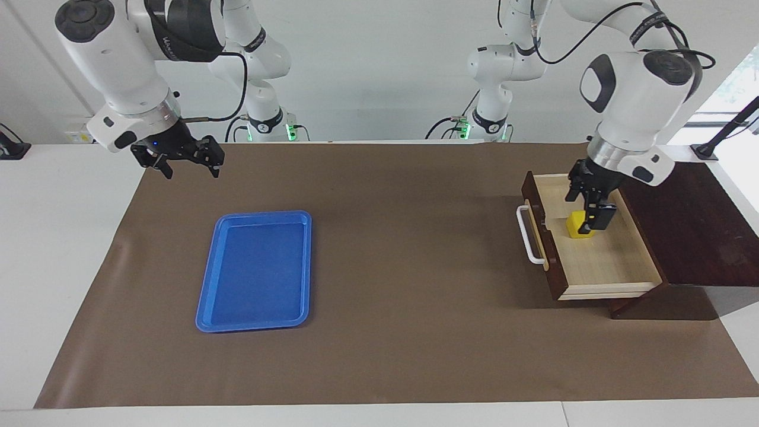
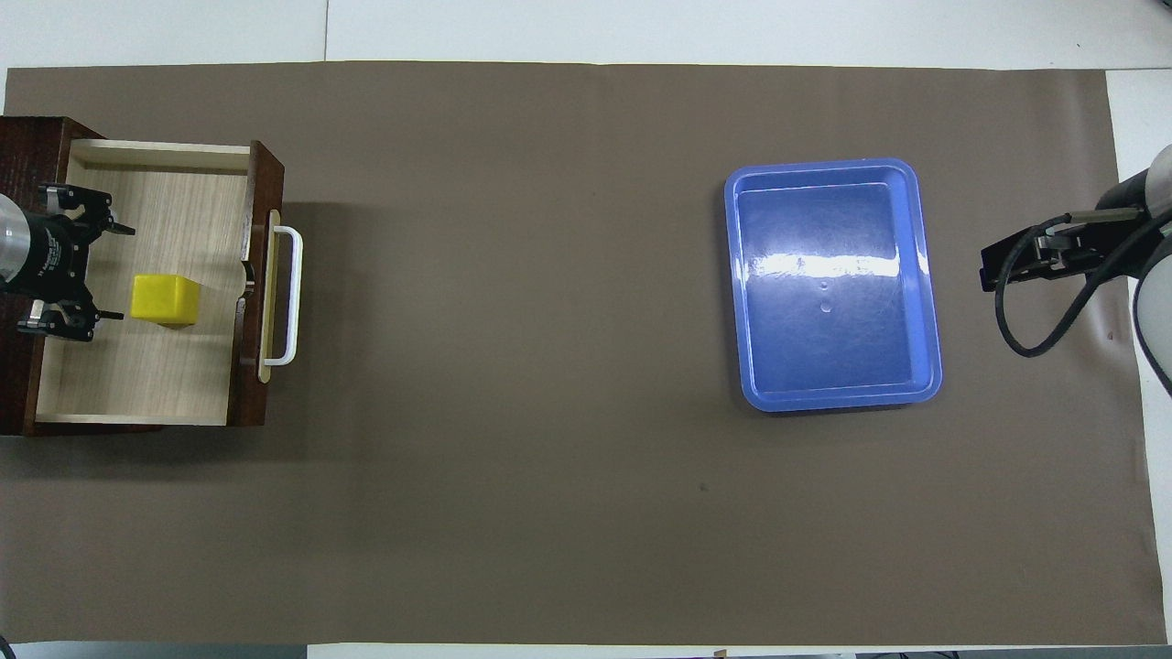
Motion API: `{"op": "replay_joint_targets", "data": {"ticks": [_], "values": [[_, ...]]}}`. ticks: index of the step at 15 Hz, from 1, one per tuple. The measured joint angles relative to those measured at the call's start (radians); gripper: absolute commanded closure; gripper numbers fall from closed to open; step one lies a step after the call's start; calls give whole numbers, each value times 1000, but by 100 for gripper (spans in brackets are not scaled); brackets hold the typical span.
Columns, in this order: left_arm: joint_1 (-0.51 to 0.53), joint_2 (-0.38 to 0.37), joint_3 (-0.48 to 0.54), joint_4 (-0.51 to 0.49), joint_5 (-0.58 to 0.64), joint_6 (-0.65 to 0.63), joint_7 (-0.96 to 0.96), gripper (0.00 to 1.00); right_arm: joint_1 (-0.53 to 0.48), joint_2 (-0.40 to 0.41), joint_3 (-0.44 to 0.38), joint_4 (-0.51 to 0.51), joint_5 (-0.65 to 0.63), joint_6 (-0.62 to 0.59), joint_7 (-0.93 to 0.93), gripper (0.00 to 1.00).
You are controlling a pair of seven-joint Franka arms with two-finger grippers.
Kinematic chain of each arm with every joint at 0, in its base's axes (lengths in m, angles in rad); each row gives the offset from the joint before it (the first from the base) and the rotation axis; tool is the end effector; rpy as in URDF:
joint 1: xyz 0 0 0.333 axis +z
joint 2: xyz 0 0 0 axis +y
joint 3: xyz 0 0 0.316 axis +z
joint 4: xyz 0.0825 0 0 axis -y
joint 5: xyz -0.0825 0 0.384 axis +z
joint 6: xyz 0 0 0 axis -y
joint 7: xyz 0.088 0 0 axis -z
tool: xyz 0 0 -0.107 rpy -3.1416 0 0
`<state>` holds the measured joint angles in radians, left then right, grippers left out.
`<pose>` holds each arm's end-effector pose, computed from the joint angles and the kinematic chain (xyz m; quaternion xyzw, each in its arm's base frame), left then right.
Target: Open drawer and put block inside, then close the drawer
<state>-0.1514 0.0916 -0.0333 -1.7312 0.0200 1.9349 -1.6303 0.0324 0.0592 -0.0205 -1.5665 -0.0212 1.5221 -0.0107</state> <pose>0.5930 -0.1087 0.5278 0.7507 0.6583 0.0408 0.0392 0.5654 0.0047 0.5894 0.9985 0.0113 -0.0518 0.0112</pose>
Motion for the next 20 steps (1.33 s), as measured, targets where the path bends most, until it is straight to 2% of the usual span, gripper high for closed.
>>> {"op": "replay_joint_targets", "data": {"ticks": [2, 5, 12, 20], "values": [[-74, 33, -2, -1, 1, 3, -115, 0, 0, 0, 0, -1, 0, 0, 0, 0], [-106, 77, -1, -24, 45, 23, -182, 0, 0, 0, 0, -1, 0, 0, 0, 0], [-99, 72, 17, -97, 152, 38, -178, 0, 0, 0, 0, -1, 0, 0, 0, 0], [-42, 61, 15, -95, 202, 32, -120, 0, 0, 0, 0, -1, 0, 0, 0, 0]]}}
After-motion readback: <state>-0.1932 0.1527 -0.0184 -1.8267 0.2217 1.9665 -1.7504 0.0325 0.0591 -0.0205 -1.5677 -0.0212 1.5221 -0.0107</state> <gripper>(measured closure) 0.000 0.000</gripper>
